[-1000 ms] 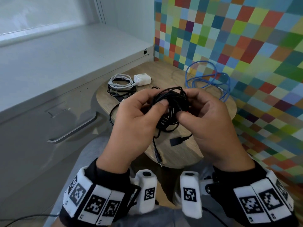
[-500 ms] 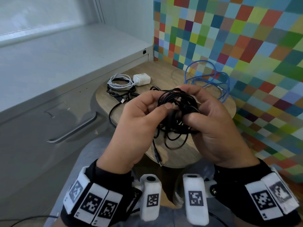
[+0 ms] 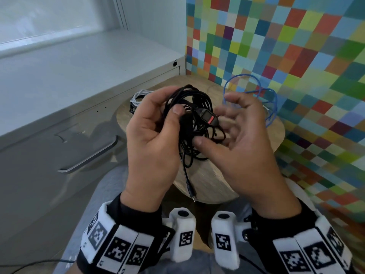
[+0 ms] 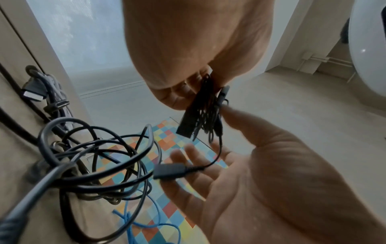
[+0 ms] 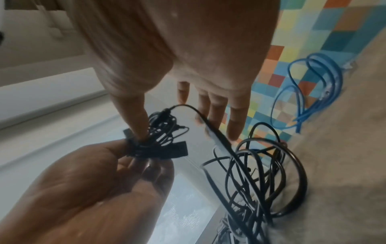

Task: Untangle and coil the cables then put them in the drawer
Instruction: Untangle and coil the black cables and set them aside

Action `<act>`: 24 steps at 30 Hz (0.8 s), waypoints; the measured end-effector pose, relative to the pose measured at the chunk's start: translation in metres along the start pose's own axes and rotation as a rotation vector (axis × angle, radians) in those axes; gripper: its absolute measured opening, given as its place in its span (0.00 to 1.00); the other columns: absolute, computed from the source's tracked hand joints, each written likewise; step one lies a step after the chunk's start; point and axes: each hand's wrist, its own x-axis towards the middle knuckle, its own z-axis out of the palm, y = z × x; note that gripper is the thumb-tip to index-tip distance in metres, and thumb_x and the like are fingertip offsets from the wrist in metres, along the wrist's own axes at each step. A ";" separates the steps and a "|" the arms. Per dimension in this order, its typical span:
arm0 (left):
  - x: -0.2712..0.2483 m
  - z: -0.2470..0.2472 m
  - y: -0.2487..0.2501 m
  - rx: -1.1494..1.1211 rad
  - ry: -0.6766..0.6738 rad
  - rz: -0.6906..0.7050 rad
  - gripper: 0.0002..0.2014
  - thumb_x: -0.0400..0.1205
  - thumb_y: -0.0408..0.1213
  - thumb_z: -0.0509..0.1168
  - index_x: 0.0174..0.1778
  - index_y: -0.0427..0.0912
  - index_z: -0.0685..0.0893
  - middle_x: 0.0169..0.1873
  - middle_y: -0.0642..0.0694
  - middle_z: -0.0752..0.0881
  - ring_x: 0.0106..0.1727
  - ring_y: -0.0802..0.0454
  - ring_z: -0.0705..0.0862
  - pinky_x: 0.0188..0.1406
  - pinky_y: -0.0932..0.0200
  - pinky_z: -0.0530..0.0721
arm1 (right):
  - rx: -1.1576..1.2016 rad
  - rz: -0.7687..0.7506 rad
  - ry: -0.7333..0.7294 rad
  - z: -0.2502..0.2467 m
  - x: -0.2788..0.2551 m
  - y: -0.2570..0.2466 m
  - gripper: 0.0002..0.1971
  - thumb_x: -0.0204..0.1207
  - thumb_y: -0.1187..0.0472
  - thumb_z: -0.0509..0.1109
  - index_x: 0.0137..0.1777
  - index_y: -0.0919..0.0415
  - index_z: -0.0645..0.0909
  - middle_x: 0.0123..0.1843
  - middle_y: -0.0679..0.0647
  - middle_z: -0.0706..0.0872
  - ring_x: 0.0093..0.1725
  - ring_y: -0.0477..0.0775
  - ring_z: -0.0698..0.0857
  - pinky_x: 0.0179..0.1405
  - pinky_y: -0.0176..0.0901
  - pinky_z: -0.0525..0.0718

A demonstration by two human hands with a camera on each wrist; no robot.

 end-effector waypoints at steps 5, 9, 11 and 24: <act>0.003 -0.006 0.006 -0.008 -0.045 0.027 0.12 0.87 0.26 0.63 0.59 0.45 0.85 0.52 0.47 0.90 0.51 0.50 0.87 0.53 0.52 0.85 | -0.042 0.039 -0.043 -0.008 0.003 0.003 0.16 0.81 0.73 0.73 0.59 0.50 0.87 0.45 0.59 0.91 0.50 0.60 0.93 0.59 0.63 0.91; 0.006 -0.010 0.005 -0.067 -0.008 -0.082 0.11 0.86 0.29 0.61 0.59 0.45 0.85 0.49 0.45 0.88 0.46 0.49 0.85 0.51 0.53 0.84 | 0.216 0.103 -0.063 -0.016 0.007 0.000 0.16 0.82 0.78 0.67 0.56 0.58 0.89 0.41 0.59 0.91 0.38 0.58 0.92 0.52 0.52 0.91; 0.007 -0.012 0.006 -0.124 0.022 -0.147 0.10 0.86 0.30 0.60 0.58 0.44 0.84 0.46 0.46 0.88 0.42 0.51 0.83 0.46 0.56 0.83 | 0.348 0.122 -0.135 -0.023 0.007 -0.001 0.15 0.79 0.75 0.70 0.59 0.59 0.88 0.41 0.60 0.89 0.26 0.54 0.81 0.40 0.50 0.88; 0.005 -0.008 0.004 -0.212 -0.098 -0.333 0.16 0.74 0.20 0.62 0.52 0.41 0.84 0.41 0.46 0.85 0.38 0.52 0.78 0.35 0.60 0.77 | 0.008 0.070 -0.233 -0.037 0.007 0.004 0.17 0.71 0.60 0.81 0.58 0.45 0.90 0.35 0.48 0.81 0.36 0.45 0.80 0.39 0.38 0.83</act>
